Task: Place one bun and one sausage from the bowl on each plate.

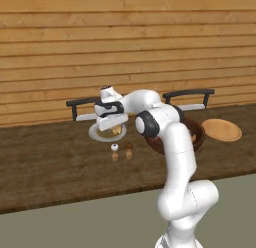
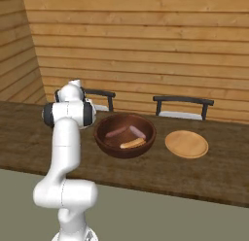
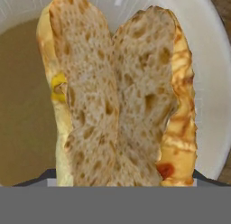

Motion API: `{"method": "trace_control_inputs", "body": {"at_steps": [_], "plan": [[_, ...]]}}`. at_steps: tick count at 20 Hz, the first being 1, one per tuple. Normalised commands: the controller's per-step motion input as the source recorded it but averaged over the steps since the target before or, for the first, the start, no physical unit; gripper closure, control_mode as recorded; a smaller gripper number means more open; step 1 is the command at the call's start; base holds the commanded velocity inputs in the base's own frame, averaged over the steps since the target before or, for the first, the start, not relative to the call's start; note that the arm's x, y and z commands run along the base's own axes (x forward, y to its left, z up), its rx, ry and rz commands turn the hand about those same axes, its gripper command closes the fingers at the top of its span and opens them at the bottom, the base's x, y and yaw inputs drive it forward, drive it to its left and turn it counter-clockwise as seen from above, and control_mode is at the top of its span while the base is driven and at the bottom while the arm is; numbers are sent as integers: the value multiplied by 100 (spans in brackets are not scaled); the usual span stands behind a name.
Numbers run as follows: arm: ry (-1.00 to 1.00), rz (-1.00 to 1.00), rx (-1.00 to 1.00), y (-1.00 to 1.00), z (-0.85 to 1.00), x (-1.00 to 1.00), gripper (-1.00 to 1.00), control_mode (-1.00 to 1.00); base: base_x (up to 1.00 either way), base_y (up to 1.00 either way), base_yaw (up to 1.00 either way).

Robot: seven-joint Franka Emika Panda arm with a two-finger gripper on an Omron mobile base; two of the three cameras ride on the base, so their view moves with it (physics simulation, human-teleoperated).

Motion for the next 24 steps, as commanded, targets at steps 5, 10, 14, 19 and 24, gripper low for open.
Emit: {"method": "trace_control_inputs", "body": {"at_steps": [5,10,14,19,24], "plan": [[0,0,0,0,0,0,-100,-100,0,0,0],[0,0,0,0,8,0,-100,-100,0,0,0],[0,0,0,0,42,0,-100,-100,0,0,0],[-1,0,2,-23,42,-15,-100,-100,0,0,0],[-3,-5,15,-92,25,-79,-100,-100,0,0,0]]}}
